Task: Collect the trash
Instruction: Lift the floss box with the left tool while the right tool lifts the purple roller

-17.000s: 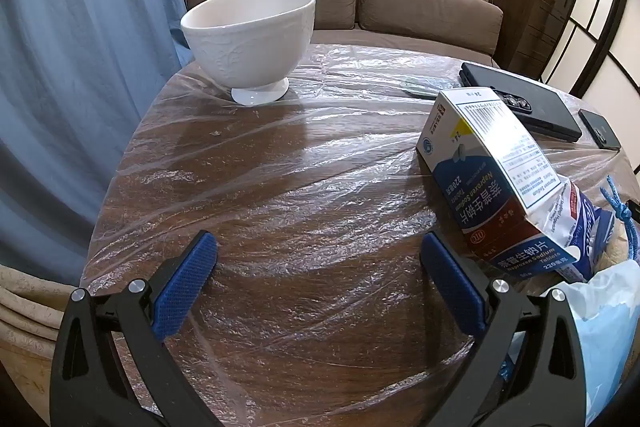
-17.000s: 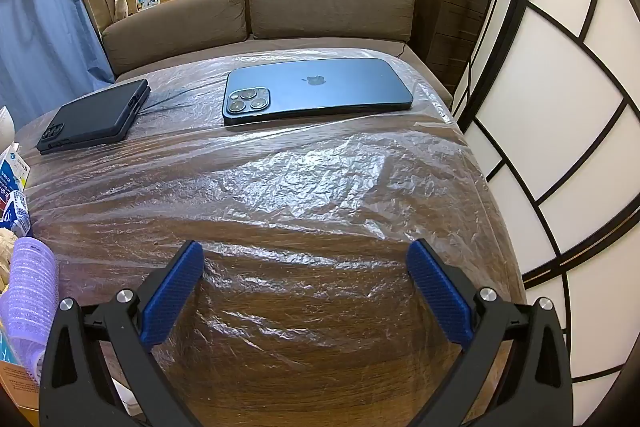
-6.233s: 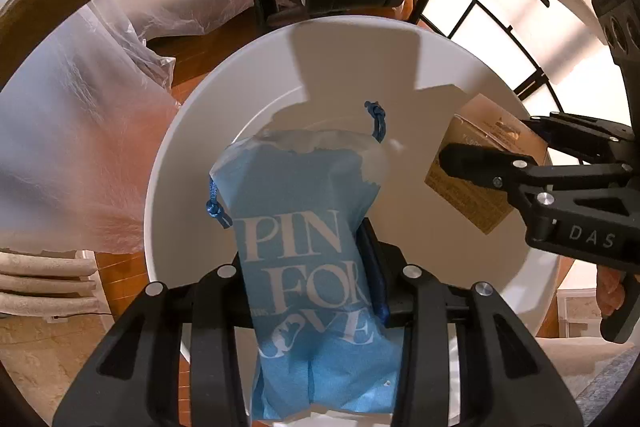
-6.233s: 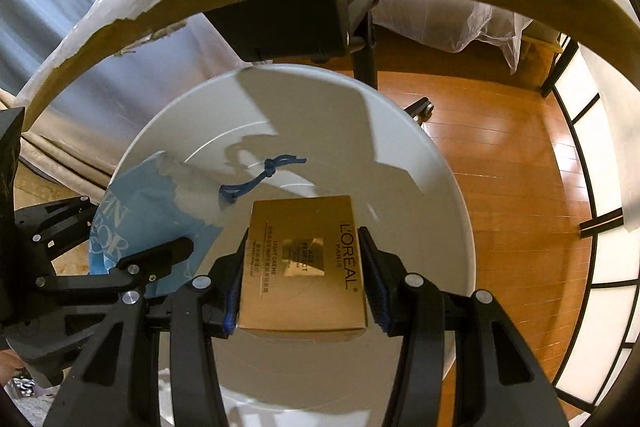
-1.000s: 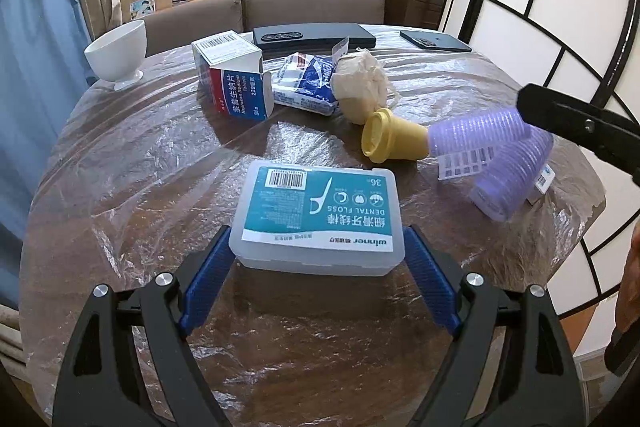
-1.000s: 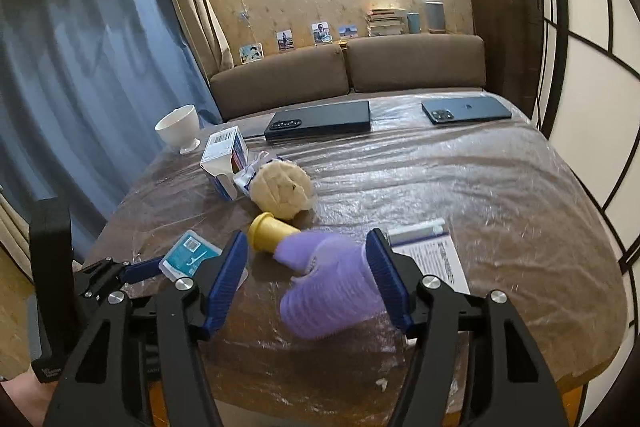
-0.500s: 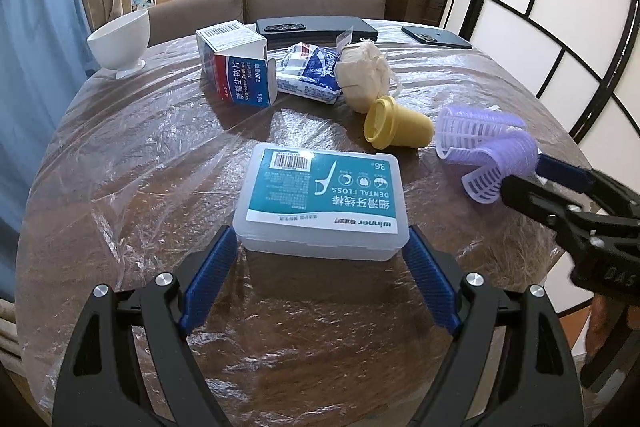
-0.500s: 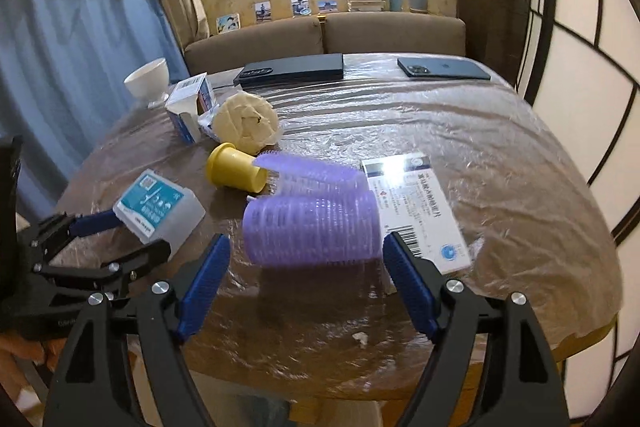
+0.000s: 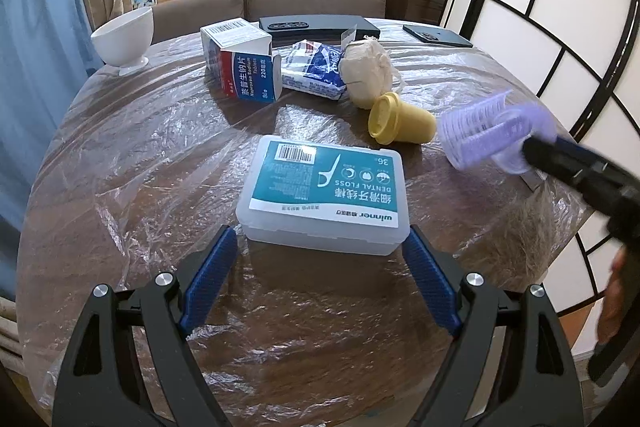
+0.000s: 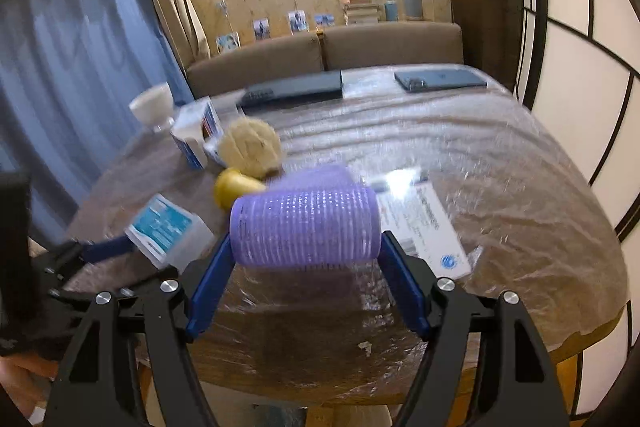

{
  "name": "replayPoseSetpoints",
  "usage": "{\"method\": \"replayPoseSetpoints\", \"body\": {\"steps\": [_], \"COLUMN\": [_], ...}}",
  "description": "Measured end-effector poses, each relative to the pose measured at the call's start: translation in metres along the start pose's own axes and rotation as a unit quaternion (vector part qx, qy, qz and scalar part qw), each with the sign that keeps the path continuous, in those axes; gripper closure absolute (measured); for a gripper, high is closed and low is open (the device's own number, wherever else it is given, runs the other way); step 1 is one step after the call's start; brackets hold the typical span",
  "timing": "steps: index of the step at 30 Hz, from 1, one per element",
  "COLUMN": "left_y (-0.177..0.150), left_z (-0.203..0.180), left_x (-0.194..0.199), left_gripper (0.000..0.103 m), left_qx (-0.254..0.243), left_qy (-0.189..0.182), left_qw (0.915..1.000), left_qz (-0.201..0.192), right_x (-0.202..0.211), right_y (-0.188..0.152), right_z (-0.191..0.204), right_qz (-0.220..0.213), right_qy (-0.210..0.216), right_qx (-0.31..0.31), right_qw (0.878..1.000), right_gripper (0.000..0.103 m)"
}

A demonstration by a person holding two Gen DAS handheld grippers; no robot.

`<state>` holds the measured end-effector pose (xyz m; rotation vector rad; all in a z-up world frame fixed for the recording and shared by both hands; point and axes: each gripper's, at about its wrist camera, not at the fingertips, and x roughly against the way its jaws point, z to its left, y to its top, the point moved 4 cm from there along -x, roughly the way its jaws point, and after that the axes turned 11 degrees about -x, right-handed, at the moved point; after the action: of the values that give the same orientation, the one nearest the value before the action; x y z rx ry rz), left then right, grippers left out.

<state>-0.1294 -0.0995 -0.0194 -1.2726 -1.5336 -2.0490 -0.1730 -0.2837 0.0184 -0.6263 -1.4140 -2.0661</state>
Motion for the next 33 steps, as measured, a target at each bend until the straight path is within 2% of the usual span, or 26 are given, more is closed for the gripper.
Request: {"method": "replayPoseSetpoints", "body": {"steps": [5, 8, 25, 28, 33], "left_y": [0.002, 0.004, 0.017, 0.02, 0.024], "left_z": [0.0, -0.001, 0.005, 0.004, 0.003], "left_x": [0.0, 0.0, -0.014, -0.018, -0.022], "left_gripper": [0.017, 0.021, 0.021, 0.014, 0.014], "left_qx": [-0.003, -0.008, -0.009, -0.015, -0.019], "left_qy": [0.003, 0.002, -0.001, 0.0, 0.004], "left_qw": [1.0, 1.0, 0.9999, 0.9998, 0.9998], "left_qz": [-0.002, -0.002, 0.006, 0.012, 0.007], "right_x": [0.011, 0.015, 0.012, 0.012, 0.012], "right_y": [0.016, 0.019, 0.003, 0.002, 0.001], "right_z": [0.009, 0.013, 0.012, 0.012, 0.012], "right_qz": [-0.018, -0.022, -0.002, 0.0, 0.001], "right_qy": [0.018, 0.023, 0.027, 0.028, 0.029], "right_qx": [-0.001, 0.004, 0.001, 0.0, 0.001], "right_qw": [1.0, 0.999, 1.0, 1.0, 1.0], "right_gripper": [0.032, 0.032, 0.033, 0.033, 0.033]}}
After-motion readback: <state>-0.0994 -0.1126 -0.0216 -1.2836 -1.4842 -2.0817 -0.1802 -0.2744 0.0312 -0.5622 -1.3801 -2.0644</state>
